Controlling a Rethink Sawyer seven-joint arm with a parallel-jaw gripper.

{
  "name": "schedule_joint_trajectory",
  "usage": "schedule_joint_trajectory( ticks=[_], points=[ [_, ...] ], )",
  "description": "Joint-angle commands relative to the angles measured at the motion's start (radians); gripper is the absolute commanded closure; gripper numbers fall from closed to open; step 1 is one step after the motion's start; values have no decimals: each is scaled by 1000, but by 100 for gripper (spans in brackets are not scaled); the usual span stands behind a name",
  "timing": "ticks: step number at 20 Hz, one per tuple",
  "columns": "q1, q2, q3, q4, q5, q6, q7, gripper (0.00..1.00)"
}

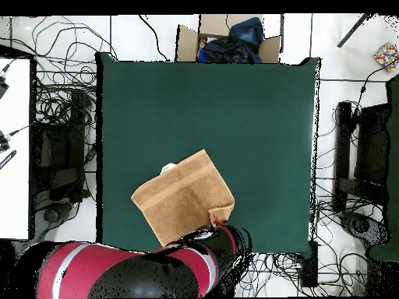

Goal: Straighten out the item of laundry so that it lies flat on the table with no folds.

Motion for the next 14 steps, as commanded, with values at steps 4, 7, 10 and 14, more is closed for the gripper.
schedule_joint_trajectory(
  ticks=[4, 7, 10, 14],
  points=[
    [46, 102, -60, -151, 100, -5, 188, 0],
    [73, 100, -100, -138, 111, -9, 195, 0],
    [58, 83, -97, -125, 99, -23, 188, 0],
    [19, 61, -96, -112, 55, -69, 168, 0]
  ],
)
